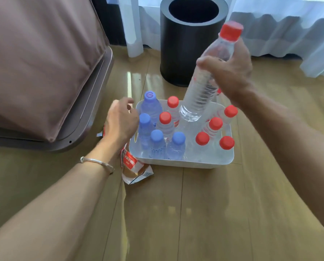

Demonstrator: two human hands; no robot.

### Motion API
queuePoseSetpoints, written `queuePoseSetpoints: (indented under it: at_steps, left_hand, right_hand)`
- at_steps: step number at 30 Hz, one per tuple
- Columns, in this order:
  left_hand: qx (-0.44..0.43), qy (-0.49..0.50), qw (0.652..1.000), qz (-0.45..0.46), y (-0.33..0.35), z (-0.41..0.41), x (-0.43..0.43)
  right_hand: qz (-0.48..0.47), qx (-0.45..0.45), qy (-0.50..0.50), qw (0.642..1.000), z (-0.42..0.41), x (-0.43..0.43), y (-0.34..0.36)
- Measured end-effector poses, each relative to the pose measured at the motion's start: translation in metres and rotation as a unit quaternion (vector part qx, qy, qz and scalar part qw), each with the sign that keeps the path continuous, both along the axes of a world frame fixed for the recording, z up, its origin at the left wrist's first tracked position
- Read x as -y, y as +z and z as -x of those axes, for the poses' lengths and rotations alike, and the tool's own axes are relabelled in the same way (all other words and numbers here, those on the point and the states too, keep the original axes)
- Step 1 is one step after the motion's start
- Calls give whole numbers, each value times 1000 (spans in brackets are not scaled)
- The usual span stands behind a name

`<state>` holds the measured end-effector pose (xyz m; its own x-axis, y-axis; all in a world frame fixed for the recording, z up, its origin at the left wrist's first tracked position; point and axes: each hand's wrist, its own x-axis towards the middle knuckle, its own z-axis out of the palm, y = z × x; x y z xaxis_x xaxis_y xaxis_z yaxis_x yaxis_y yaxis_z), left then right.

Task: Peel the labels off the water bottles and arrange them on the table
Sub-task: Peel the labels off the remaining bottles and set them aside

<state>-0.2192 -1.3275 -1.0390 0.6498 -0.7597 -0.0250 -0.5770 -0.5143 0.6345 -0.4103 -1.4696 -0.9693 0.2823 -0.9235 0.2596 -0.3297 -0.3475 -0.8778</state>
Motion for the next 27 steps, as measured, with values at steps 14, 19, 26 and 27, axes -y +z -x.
queuePoseSetpoints:
  at_steps: [14,19,26,27]
  left_hand:
    - [-222,-232,944,77,54,67,132]
    - [-264,-275,923,-43,57,71,143]
    - [-15,-372,915,-154,46,81,161]
    - [-58,-379,913,-141,41,84,164]
  right_hand:
    - [-45,-78,75,993,5,-31,-42]
    - [-66,-65,65,994,13,-29,-38]
    - [-42,-88,92,991,23,-47,-33]
    - [-39,-88,96,991,23,-51,-32]
